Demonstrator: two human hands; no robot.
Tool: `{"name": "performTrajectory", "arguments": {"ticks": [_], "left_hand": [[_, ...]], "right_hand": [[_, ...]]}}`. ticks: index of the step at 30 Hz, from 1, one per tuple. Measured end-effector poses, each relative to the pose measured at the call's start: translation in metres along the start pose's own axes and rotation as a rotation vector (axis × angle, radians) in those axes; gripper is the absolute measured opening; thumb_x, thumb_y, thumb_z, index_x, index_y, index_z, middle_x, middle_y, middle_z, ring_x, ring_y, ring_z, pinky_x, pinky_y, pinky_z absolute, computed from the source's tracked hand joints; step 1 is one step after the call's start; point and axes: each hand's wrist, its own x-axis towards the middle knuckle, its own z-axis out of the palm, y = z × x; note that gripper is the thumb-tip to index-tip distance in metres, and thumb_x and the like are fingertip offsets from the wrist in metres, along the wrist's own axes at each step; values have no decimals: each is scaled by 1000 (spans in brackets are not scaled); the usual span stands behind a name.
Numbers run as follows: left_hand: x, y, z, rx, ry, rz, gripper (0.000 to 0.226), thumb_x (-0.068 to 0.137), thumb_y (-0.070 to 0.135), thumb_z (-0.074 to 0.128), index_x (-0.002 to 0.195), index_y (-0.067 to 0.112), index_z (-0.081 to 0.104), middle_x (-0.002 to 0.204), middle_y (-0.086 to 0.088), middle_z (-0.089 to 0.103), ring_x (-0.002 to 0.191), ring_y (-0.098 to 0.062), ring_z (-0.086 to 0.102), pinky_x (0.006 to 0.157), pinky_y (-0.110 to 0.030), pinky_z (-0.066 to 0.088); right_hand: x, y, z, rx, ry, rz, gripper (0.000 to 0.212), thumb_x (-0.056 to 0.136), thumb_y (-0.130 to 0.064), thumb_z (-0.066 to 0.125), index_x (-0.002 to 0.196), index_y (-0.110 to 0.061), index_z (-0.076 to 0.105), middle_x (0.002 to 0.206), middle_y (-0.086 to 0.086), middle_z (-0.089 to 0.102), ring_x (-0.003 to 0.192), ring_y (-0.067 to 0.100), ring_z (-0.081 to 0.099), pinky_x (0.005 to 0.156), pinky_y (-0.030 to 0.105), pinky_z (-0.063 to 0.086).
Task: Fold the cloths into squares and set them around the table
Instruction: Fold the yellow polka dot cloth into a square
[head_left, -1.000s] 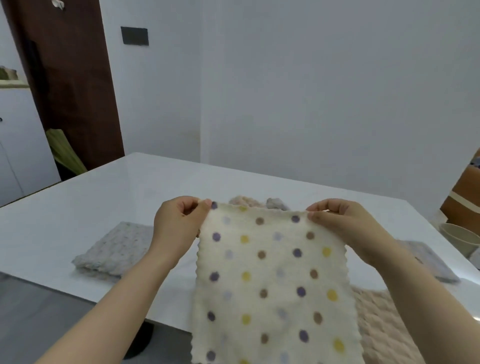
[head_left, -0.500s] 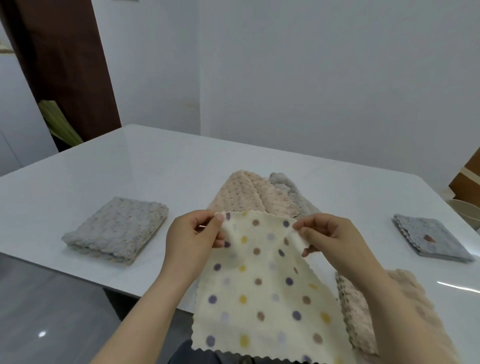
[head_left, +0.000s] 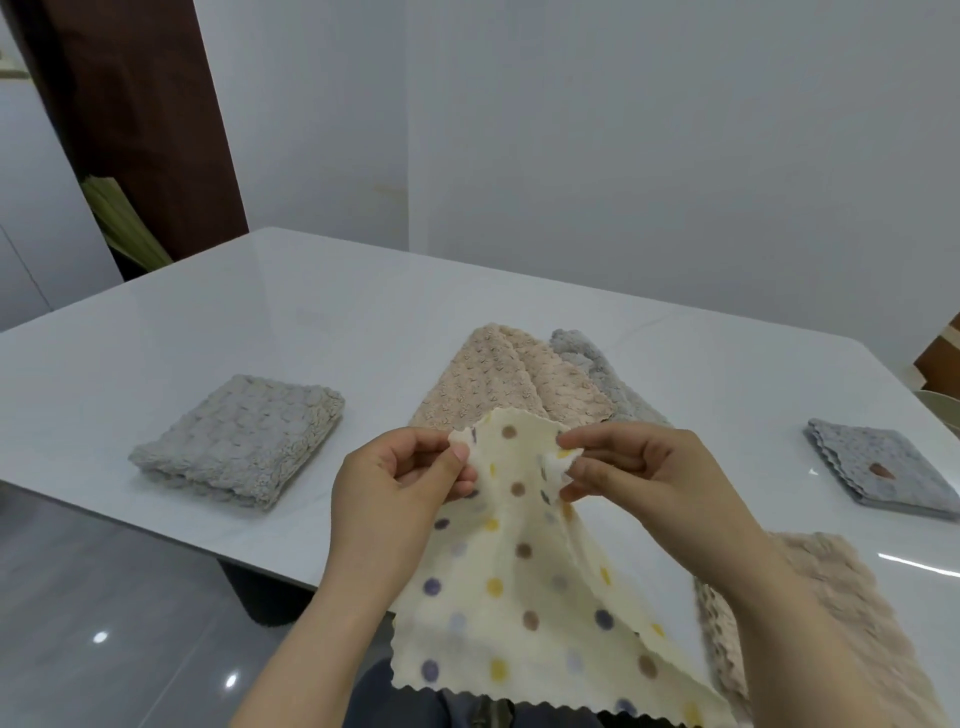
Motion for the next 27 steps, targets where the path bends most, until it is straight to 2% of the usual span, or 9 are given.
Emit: {"name": "performTrajectory", "arguments": {"ticks": [2, 6, 8, 11, 14, 16, 20, 24, 27], "left_hand": [[-2, 1, -1, -10, -6, -6, 4, 83, 7, 68, 84, 5, 71, 70, -9, 73, 66, -19, 72, 72, -28, 59], [-5, 4, -5, -36, -30, -24, 7, 84, 9, 66, 87, 4, 71, 72, -10, 74, 67, -20, 72, 70, -23, 59], [-6, 7, -6, -60, -47, -35, 7, 85, 7, 65, 86, 3, 71, 72, -12, 74, 66, -20, 72, 67, -21, 58], [-9, 12, -8, -121, -70, -53, 8, 85, 5, 64, 86, 1, 71, 72, -15, 73, 66, -20, 72, 62, -18, 56], [-11, 19, -10, -140, -76, -57, 7, 84, 6, 65, 85, 3, 72, 72, -15, 73, 67, -21, 72, 63, -20, 58], [-12, 22, -11, -87, -75, -31, 7, 82, 10, 68, 84, 7, 73, 71, -11, 73, 65, -17, 70, 61, -20, 56], [-16, 27, -14, 26, -52, 18, 5, 78, 20, 72, 78, 17, 76, 64, 3, 69, 52, -4, 54, 53, -15, 48], [-17, 31, -17, 18, -43, 19, 4, 77, 16, 73, 76, 16, 77, 62, 6, 70, 48, 3, 53, 52, -11, 46], [-17, 31, -18, 25, -57, 18, 4, 77, 15, 73, 75, 16, 77, 63, 4, 70, 48, 2, 54, 52, -12, 47]], "right_hand": [[0, -2, 6, -41, 13, -50, 7, 84, -11, 71, 84, -16, 75, 76, 2, 75, 69, 14, 72, 73, 17, 54], [0, -4, 14, -171, 99, -136, 9, 77, -25, 76, 69, -24, 74, 72, -1, 70, 56, 11, 59, 58, 20, 47], [-1, -7, 17, -200, 137, -193, 10, 75, -26, 78, 66, -27, 73, 78, -6, 66, 55, 8, 52, 58, 15, 42], [-2, -16, 22, -169, 101, -245, 13, 76, -21, 78, 66, -25, 71, 87, -11, 69, 51, 8, 51, 58, 17, 44], [-1, -24, 25, -186, 32, -259, 12, 80, -16, 75, 71, -22, 70, 69, -3, 70, 44, 12, 57, 51, 18, 41], [1, -27, 28, -228, 22, -299, 11, 81, -14, 73, 73, -20, 69, 67, -5, 67, 48, 11, 60, 52, 20, 45], [3, -28, 35, -282, 34, -353, 10, 80, -16, 74, 73, -22, 70, 68, -4, 67, 59, 10, 60, 62, 30, 51], [5, -27, 39, -328, 27, -376, 11, 80, -19, 75, 71, -24, 71, 72, -6, 67, 63, 11, 58, 60, 16, 46], [7, -27, 40, -325, 24, -378, 9, 80, -20, 75, 72, -23, 72, 72, -6, 66, 65, 10, 58, 59, 13, 45]]}}
